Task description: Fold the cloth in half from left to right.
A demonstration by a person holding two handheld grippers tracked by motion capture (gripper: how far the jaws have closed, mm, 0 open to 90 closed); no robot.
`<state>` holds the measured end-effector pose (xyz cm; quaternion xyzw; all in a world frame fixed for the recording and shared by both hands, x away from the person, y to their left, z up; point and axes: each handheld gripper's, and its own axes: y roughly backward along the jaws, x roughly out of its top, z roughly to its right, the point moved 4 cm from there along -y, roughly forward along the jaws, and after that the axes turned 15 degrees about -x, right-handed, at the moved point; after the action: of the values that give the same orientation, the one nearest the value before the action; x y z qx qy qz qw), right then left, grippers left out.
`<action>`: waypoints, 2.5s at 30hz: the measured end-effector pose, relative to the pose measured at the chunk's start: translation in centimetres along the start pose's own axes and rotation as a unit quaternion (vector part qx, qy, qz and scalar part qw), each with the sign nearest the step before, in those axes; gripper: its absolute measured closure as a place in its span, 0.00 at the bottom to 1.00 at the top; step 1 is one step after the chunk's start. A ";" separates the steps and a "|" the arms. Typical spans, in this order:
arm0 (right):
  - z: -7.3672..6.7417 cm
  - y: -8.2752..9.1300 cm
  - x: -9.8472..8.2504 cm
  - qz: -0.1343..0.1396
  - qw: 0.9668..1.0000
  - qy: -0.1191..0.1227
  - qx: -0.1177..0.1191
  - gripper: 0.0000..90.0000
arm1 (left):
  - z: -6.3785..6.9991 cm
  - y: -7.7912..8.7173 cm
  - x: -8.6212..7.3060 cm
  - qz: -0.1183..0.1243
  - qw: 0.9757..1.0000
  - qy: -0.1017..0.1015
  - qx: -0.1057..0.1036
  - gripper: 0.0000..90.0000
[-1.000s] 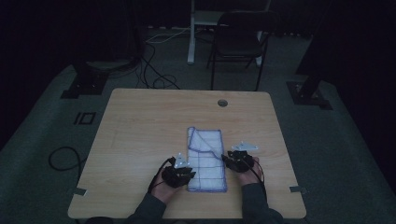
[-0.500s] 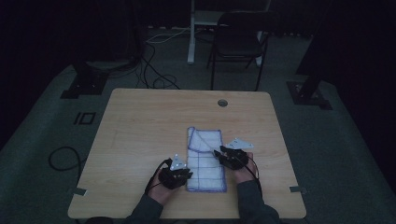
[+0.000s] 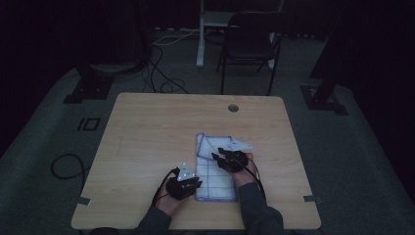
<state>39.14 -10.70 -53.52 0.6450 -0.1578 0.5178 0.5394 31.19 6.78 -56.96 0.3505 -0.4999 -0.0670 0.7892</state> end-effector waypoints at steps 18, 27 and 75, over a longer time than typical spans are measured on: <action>-3.8 -5.2 0.9 -0.050 0.996 0.067 0.023 0.67 | -0.1 0.0 -0.1 0.007 1.000 0.003 -0.004 0.86; -2.2 -5.7 1.2 -0.051 0.998 0.044 0.004 0.94 | -0.1 0.0 -0.2 0.008 1.000 0.002 -0.004 0.86; 9.0 -6.4 0.1 -0.078 0.992 -0.066 -0.071 0.70 | -3.8 1.5 3.4 0.051 0.998 0.031 0.024 0.71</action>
<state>48.55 -16.02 -55.78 0.6480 -0.1791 0.4180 0.6110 35.65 8.22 -54.45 0.3454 -0.4935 -0.0039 0.7982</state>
